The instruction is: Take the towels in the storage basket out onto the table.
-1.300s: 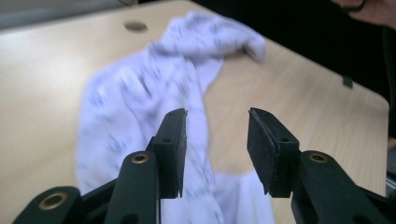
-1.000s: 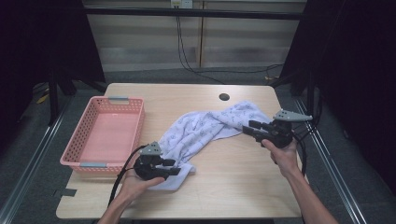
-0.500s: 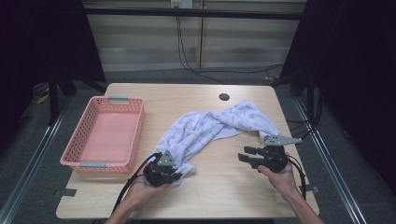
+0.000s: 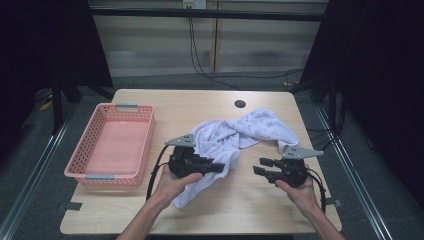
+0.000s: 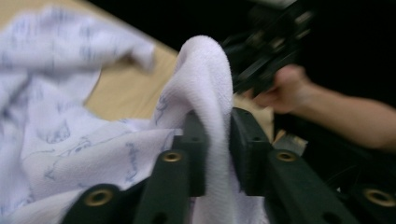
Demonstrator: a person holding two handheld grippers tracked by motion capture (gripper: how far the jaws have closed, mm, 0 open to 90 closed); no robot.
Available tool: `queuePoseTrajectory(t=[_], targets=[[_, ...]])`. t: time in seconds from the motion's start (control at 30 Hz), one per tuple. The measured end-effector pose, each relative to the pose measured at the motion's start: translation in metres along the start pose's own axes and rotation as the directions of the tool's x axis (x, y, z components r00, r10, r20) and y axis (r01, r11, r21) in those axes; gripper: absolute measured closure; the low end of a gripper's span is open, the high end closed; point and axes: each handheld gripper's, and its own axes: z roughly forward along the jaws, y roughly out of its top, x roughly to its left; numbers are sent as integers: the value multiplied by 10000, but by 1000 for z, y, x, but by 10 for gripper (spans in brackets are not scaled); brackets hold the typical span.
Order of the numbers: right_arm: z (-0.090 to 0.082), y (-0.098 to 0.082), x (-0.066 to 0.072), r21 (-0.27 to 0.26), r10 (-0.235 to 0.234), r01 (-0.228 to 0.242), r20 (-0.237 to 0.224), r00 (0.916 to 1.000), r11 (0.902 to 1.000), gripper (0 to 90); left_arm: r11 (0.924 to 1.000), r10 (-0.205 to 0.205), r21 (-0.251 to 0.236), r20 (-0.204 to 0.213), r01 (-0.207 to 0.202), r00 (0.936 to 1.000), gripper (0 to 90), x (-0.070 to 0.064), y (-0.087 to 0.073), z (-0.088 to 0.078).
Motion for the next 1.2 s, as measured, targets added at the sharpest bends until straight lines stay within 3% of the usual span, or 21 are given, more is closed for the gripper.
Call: queuePoseTrajectory(t=[0.03, 0.07, 0.13, 0.17, 0.3, 0.37, 0.47, 0.5, 0.57, 0.7, 0.73, 0.77, 0.83, 0.9, 1.03, 1.1, 1.2], targets=[[0, -1, 1, 22, 15, -15, 10, 10000, 10000, 538, 9984, -70, 556, -476, 97, 9988, 676, 7, -8, 9], [1, -3, 1, 120, 1, -1, -11, 10000, 9999, 538, 9957, -100, 903, -1140, 204, 9934, 658, 15, -18, 15], [4, -6, 3, 312, -143, 144, -37, 9999, 9994, 538, 9929, -658, 893, -1397, 788, 9880, 623, 27, -29, 16], [6, -6, 4, 355, -142, 144, -67, 9999, 9993, 540, 9891, -1022, 879, -1650, 1179, 9810, 565, 36, -36, 13], [17, -3, 12, 489, -368, 388, -420, 9984, 9980, 563, 9864, -1460, 449, -1988, 1578, 9691, 479, 47, -41, -11], [25, 1, 17, 488, -392, 422, -608, 9974, 9979, 577, 9888, -1343, 297, -2511, 1463, 9586, 497, 48, -42, -28], [42, 9, 27, 575, -616, 675, -984, 9932, 9961, 647, 9901, -1192, 390, -2759, 1350, 9538, 619, 49, -54, -46], [48, 11, 31, 577, -726, 793, -1100, 9913, 9952, 672, 9902, -1115, 506, -2787, 1305, 9539, 682, 49, -59, -49], [59, 15, 38, 607, -836, 929, -1416, 9864, 9938, 685, 9880, -1075, 784, -2687, 1329, 9572, 687, 46, -68, -52], [89, 23, 50, 790, -1042, 1190, -1709, 9798, 9897, 642, 9837, -945, 1180, -3009, 1354, 9490, 636, 43, -81, -62], [100, 26, 52, 775, -1034, 1191, -1816, 9779, 9899, 614, 9834, -868, 1281, -2884, 1282, 9536, 637, 43, -83, -63], [107, 28, 53, 816, -992, 1154, -1810, 9785, 9900, 601, 9824, -720, 1437, -2960, 1190, 9525, 613, 42, -85, -61], [119, 28, 55, 995, -1148, 1343, -1810, 9768, 9859, 574, 9742, -609, 1868, -3222, 1265, 9447, 607, 40, -89, -56], [133, 25, 55, 1283, -1145, 1386, -1788, 9772, 9820, 560, 9657, -200, 2374, -3370, 1054, 9413, 616, 36, -92, -50], [150, 17, 50, 1619, -972, 1266, -1779, 9792, 9787, 520, 9692, -414, 2167, -3259, 1173, 9445, 620, 38, -94, -50], [154, 17, 50, 1601, -891, 1182, -1779, 9800, 9800, 511, 9690, -334, 2209, -3262, 1105, 9447, 622, 37, -94, -49], [158, 18, 53, 1661, -962, 1223, -1573, 9829, 9785, 671, 9673, -157, 2355, -3161, 945, 9486, 640, 34, -94, -47]])
